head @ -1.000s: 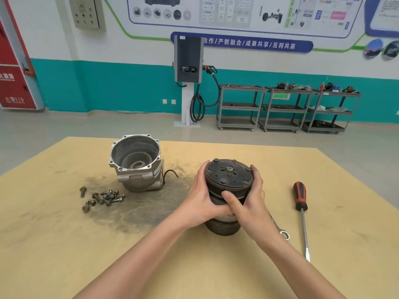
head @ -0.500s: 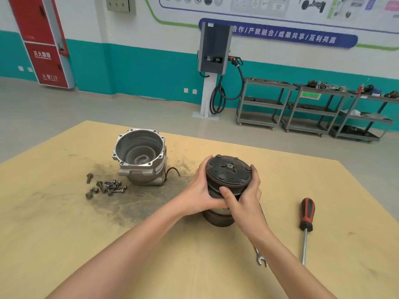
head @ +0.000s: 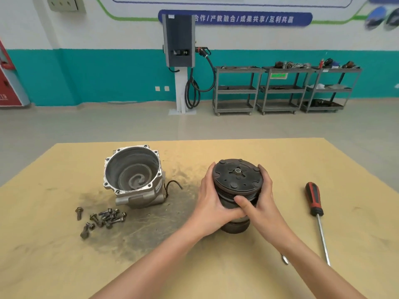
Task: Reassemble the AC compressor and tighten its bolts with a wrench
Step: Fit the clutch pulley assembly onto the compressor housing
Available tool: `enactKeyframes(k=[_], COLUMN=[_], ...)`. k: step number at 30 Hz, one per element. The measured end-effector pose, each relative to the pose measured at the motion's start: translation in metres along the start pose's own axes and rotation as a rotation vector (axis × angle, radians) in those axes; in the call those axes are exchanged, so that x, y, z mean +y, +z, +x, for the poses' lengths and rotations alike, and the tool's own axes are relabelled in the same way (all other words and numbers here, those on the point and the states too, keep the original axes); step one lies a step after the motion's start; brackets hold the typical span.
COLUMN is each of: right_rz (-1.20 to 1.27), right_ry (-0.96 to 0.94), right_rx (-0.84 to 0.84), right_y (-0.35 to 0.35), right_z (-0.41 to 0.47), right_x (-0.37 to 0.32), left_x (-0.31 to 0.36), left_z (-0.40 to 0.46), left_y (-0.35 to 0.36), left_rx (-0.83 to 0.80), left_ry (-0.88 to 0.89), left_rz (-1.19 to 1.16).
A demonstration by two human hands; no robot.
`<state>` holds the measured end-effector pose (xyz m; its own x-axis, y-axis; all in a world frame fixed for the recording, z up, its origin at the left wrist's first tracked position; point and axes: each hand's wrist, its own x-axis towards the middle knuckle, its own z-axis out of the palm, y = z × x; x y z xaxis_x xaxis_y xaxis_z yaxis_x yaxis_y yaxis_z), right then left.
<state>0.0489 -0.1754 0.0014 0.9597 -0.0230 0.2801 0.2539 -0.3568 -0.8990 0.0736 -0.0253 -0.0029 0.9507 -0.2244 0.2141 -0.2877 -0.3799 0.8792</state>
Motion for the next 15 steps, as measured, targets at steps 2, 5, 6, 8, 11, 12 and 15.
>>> enactKeyframes(k=[2,5,6,8,11,12,15], right_rz=[0.016,0.025,0.029,0.035,0.047,0.056,0.066], right_ry=[0.007,0.011,0.011,0.005,0.009,0.01,0.013], right_rx=[-0.003,0.012,0.014,0.015,0.001,-0.009,-0.038], right_y=[-0.001,-0.001,0.0,0.0,0.0,-0.001,-0.003], right_z=[-0.001,-0.003,-0.003,-0.004,-0.005,-0.005,-0.005], right_x=[-0.003,-0.006,-0.006,-0.007,-0.009,-0.009,-0.01], left_x=[0.0,0.001,0.001,0.002,0.006,0.008,0.011], left_z=[-0.001,-0.001,-0.001,-0.001,-0.004,-0.006,-0.026], left_y=[0.0,0.0,-0.001,-0.001,-0.004,-0.007,-0.024], left_rx=[-0.002,-0.009,-0.012,-0.011,-0.015,-0.016,0.007], left_ry=[0.002,0.011,0.012,0.01,-0.005,-0.001,0.04], left_rz=[0.009,0.015,0.017,0.022,0.029,0.034,0.106])
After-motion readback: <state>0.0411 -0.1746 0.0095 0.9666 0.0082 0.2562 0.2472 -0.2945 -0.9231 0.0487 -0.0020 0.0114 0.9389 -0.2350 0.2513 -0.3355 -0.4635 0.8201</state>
